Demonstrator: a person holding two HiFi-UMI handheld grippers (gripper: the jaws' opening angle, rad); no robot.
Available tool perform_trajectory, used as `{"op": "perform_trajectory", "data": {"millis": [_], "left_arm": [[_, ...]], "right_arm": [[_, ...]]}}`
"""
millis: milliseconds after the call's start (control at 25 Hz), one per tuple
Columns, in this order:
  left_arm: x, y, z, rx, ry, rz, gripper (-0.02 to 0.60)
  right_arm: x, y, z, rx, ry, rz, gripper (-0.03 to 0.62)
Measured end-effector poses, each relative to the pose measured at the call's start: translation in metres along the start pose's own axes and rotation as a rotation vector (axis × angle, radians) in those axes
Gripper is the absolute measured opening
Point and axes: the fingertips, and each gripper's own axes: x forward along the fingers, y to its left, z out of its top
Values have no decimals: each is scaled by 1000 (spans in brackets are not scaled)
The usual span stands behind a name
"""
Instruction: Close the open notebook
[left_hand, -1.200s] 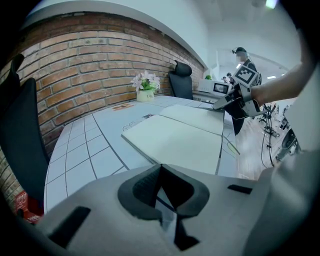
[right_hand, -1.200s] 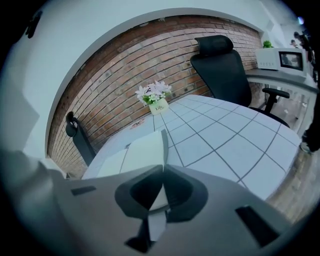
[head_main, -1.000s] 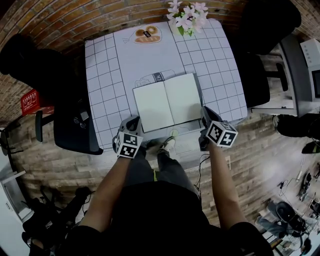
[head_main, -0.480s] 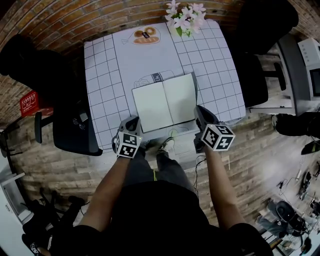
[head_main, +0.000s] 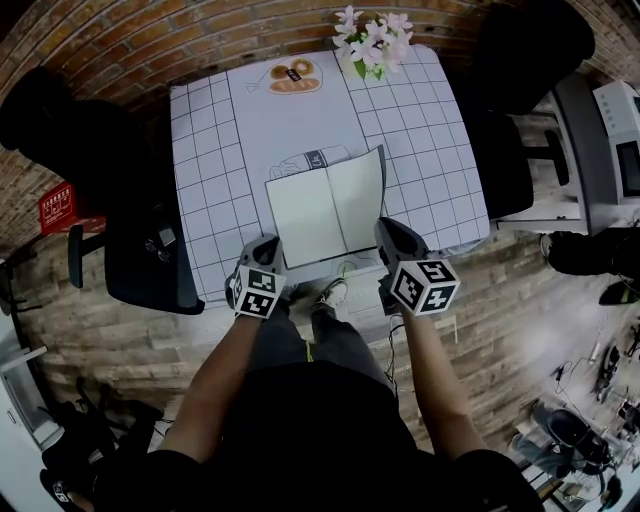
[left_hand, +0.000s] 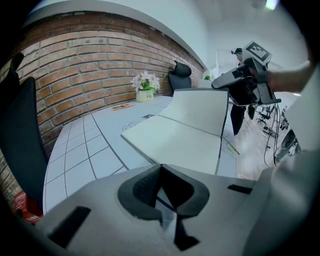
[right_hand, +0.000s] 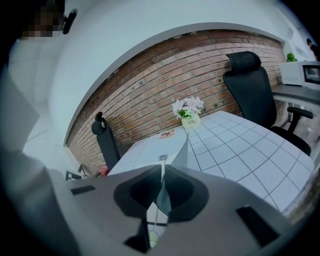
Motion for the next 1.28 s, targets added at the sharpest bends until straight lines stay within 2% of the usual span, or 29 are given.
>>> {"op": "perform_trajectory", "data": {"millis": [840,1280], "left_arm": [[0,0,1,-19,4,-31,25],[0,0,0,-26,-8,-46,25]], "right_arm": [[0,45,1,-38,-10,47,32],[3,84,-5,-72,4,127,35]]}}
